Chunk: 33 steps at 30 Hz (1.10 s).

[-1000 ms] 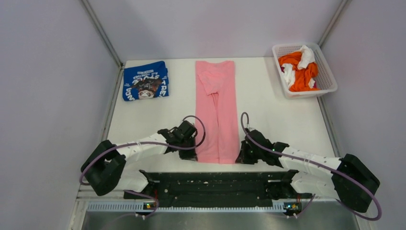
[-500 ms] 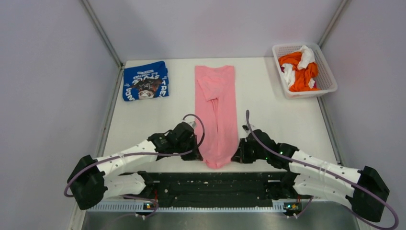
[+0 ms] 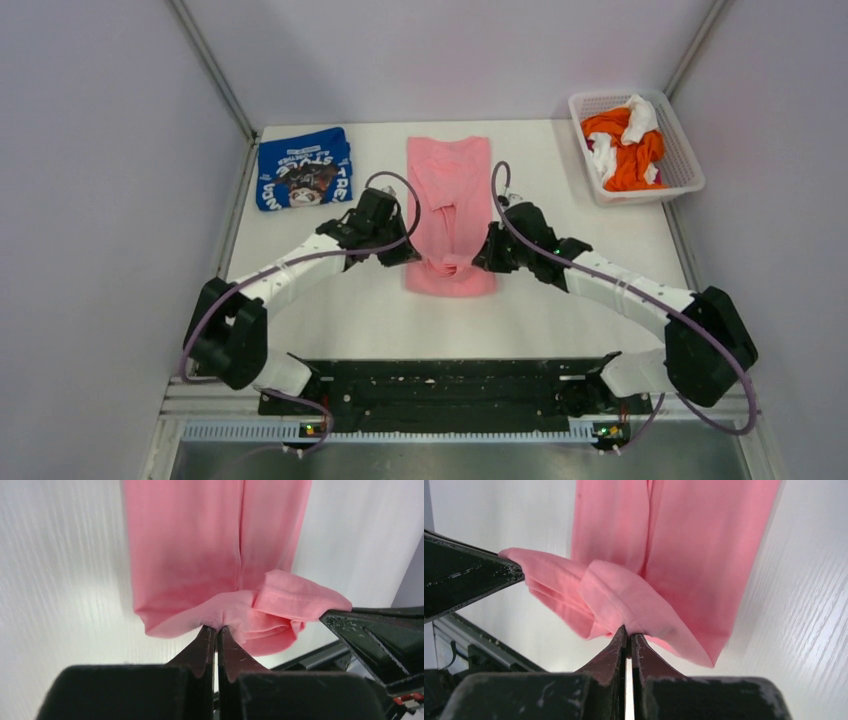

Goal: Fold and stack the t-shirts
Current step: Fold the folded rectangular tshirt in 1/3 of the way

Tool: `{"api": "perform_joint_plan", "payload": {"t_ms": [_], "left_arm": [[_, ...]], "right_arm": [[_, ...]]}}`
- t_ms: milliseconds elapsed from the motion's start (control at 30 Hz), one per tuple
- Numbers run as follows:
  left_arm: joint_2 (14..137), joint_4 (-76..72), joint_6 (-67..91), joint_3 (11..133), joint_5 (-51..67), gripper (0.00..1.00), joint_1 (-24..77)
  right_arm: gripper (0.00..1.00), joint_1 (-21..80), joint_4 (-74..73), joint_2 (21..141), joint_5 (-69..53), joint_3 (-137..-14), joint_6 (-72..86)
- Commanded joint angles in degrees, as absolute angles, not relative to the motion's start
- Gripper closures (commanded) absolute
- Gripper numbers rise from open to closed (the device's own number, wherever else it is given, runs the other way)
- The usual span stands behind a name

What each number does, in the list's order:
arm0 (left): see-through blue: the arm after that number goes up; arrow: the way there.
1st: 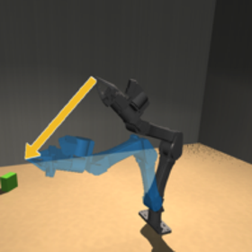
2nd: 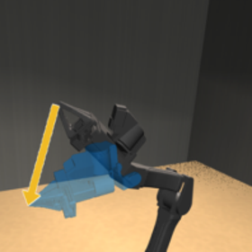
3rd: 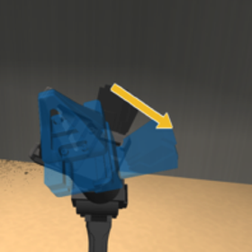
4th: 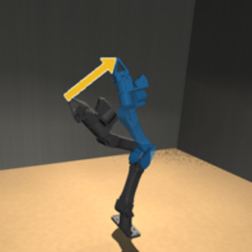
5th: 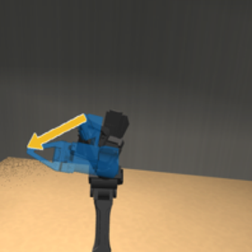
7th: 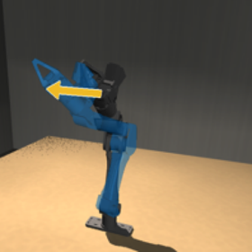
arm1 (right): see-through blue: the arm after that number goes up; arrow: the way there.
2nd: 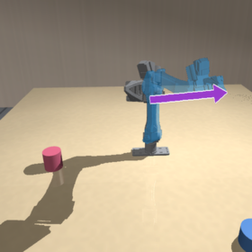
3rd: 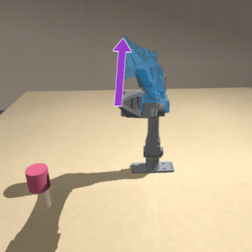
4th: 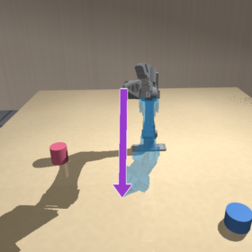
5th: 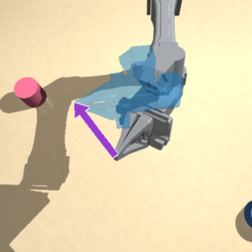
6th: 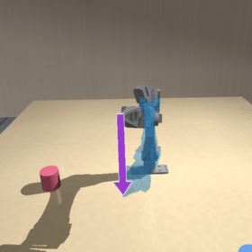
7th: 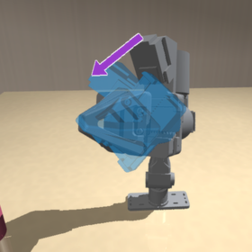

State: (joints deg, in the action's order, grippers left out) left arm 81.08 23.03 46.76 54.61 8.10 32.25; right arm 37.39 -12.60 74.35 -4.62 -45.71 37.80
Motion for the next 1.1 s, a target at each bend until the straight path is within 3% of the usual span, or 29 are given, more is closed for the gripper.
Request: {"api": "perform_joint_plan", "payload": {"t_ms": [0,767,900,933,1000,1033,1067], "left_arm": [[87.30,19.32,43.26,62.53,8.95,1.00,29.58],[109.79,25.11,38.42,83.81,11.63,1.00,21.40],[112.24,24.70,38.11,85.29,12.94,0.84,20.05],[112.83,24.09,38.12,85.70,13.48,0.75,19.72],[114.04,23.59,38.90,86.98,14.61,0.55,18.63],[114.49,23.35,39.42,87.79,15.69,0.41,18.06],[114.61,22.71,39.64,88.33,16.72,0.10,17.50]], "right_arm": [[1.00,34.97,-8.53,78.98,-3.65,-51.96,35.15],[1.00,23.80,1.63,94.75,-6.94,-57.97,35.16],[0.97,22.11,4.20,98.12,-8.73,-59.22,35.25],[0.96,21.74,5.38,99.10,-9.39,-59.63,34.89],[0.82,20.65,7.49,101.82,-11.01,-61.01,34.59],[0.66,20.01,8.04,102.90,-12.04,-62.01,34.50],[0.57,19.46,8.49,103.54,-12.36,-63.03,34.51]]}}
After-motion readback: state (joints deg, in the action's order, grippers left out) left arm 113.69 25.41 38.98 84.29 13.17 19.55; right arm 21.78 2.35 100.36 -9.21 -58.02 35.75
